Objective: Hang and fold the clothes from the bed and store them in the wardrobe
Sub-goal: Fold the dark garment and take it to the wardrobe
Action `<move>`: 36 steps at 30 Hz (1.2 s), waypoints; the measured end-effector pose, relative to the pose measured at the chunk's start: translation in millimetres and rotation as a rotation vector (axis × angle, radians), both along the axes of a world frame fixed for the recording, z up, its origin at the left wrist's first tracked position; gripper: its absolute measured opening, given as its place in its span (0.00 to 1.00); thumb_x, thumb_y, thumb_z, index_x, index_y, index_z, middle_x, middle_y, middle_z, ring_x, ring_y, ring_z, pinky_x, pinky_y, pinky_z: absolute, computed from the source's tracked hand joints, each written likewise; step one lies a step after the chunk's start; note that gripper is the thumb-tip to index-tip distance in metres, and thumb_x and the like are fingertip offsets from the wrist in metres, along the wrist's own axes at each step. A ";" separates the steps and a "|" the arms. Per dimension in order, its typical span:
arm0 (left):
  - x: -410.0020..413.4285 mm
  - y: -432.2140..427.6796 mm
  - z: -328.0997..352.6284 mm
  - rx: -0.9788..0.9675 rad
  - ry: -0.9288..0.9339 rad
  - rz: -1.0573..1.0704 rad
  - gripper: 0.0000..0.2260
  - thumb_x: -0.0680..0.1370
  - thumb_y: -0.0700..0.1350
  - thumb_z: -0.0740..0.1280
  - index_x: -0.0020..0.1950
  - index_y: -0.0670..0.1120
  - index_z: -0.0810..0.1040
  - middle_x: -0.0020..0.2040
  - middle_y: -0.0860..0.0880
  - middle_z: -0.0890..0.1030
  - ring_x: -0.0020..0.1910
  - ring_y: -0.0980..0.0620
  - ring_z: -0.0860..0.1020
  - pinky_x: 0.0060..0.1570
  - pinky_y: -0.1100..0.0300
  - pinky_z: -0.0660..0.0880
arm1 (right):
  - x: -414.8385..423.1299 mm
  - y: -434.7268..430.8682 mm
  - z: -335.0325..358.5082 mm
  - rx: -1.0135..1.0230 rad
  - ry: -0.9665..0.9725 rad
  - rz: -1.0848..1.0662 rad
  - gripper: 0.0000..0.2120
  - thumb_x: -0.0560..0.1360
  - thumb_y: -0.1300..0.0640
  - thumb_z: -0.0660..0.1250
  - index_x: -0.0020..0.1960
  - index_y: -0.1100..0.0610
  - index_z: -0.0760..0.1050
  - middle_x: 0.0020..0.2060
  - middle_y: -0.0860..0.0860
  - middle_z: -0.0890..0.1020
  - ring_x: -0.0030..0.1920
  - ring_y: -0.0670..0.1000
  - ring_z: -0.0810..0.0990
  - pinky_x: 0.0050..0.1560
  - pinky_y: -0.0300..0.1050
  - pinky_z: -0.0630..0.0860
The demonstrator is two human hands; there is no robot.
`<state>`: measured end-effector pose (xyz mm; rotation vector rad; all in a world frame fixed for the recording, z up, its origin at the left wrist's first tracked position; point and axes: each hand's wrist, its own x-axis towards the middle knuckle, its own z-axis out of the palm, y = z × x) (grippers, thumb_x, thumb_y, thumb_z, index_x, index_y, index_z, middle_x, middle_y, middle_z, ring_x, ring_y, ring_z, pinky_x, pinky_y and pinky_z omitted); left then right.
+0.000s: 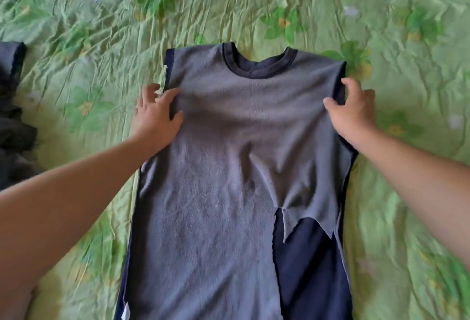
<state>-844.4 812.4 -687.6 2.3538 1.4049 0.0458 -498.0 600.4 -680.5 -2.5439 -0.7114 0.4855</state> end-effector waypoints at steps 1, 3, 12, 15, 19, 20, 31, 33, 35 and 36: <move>-10.1 -20.8 -1.4 0.053 0.065 -0.047 0.25 0.78 0.52 0.66 0.75 0.55 0.66 0.76 0.42 0.59 0.75 0.39 0.60 0.72 0.41 0.60 | -19.0 -20.3 1.1 -0.017 -0.055 -0.020 0.25 0.76 0.49 0.70 0.70 0.54 0.69 0.65 0.62 0.72 0.65 0.64 0.71 0.62 0.56 0.71; -33.1 -66.3 -4.9 0.104 0.131 -0.155 0.28 0.79 0.56 0.63 0.78 0.56 0.61 0.79 0.43 0.53 0.79 0.42 0.52 0.75 0.39 0.52 | -62.5 -67.1 1.4 -0.006 -0.143 -0.022 0.25 0.75 0.48 0.71 0.68 0.55 0.69 0.63 0.63 0.72 0.64 0.65 0.69 0.58 0.62 0.73; -143.3 -238.2 -27.5 0.002 0.316 -0.284 0.31 0.80 0.65 0.48 0.82 0.59 0.48 0.83 0.45 0.43 0.81 0.46 0.39 0.76 0.36 0.49 | -155.8 -184.5 -12.8 -0.153 0.246 -0.258 0.17 0.79 0.48 0.68 0.57 0.61 0.73 0.53 0.62 0.81 0.54 0.64 0.79 0.54 0.56 0.74; -158.2 -257.8 -26.2 -0.012 0.327 -0.275 0.30 0.80 0.65 0.46 0.81 0.60 0.45 0.82 0.46 0.41 0.81 0.47 0.38 0.77 0.38 0.48 | -150.4 -199.7 -13.7 -0.062 0.294 -0.294 0.11 0.80 0.53 0.66 0.47 0.60 0.71 0.45 0.60 0.79 0.46 0.60 0.77 0.50 0.54 0.72; -164.9 -262.2 -19.8 -0.017 0.322 -0.268 0.31 0.79 0.66 0.46 0.81 0.60 0.46 0.82 0.46 0.40 0.81 0.47 0.39 0.78 0.42 0.46 | -143.3 -221.5 -15.9 -0.161 0.193 -0.270 0.11 0.83 0.51 0.61 0.51 0.60 0.73 0.50 0.62 0.80 0.50 0.63 0.77 0.47 0.51 0.67; -166.5 -262.0 -18.4 -0.015 0.328 -0.271 0.31 0.80 0.66 0.47 0.81 0.61 0.47 0.82 0.46 0.40 0.81 0.47 0.39 0.78 0.42 0.46 | -145.2 -222.4 -15.0 -0.159 0.176 -0.276 0.13 0.83 0.50 0.61 0.54 0.60 0.73 0.51 0.61 0.81 0.50 0.63 0.78 0.47 0.51 0.67; -251.8 -316.9 -1.2 -0.187 0.303 -0.109 0.37 0.77 0.56 0.71 0.82 0.55 0.56 0.82 0.43 0.45 0.81 0.41 0.46 0.77 0.45 0.56 | -211.9 -316.5 -9.2 -0.318 0.326 -0.239 0.16 0.82 0.49 0.62 0.44 0.60 0.73 0.45 0.62 0.80 0.49 0.65 0.79 0.47 0.53 0.70; -261.1 -318.7 0.6 -0.204 0.304 -0.100 0.38 0.76 0.54 0.73 0.81 0.54 0.58 0.82 0.41 0.48 0.80 0.40 0.51 0.76 0.45 0.59 | -211.1 -325.0 -3.8 -0.278 0.318 -0.291 0.19 0.83 0.49 0.61 0.37 0.59 0.68 0.35 0.57 0.75 0.42 0.63 0.76 0.44 0.53 0.68; -265.5 -317.4 3.5 -0.230 0.296 -0.065 0.37 0.74 0.50 0.75 0.80 0.53 0.61 0.80 0.39 0.53 0.77 0.36 0.56 0.75 0.44 0.61 | -212.7 -331.3 2.0 -0.263 0.310 -0.305 0.22 0.81 0.48 0.64 0.34 0.58 0.66 0.30 0.55 0.72 0.38 0.61 0.74 0.41 0.53 0.68; -266.9 -316.7 6.2 -0.255 0.277 -0.041 0.37 0.74 0.48 0.75 0.80 0.53 0.63 0.78 0.40 0.54 0.75 0.35 0.58 0.74 0.42 0.63 | -216.5 -333.6 6.7 -0.263 0.339 -0.299 0.21 0.79 0.47 0.67 0.34 0.59 0.68 0.30 0.55 0.73 0.38 0.60 0.75 0.40 0.53 0.69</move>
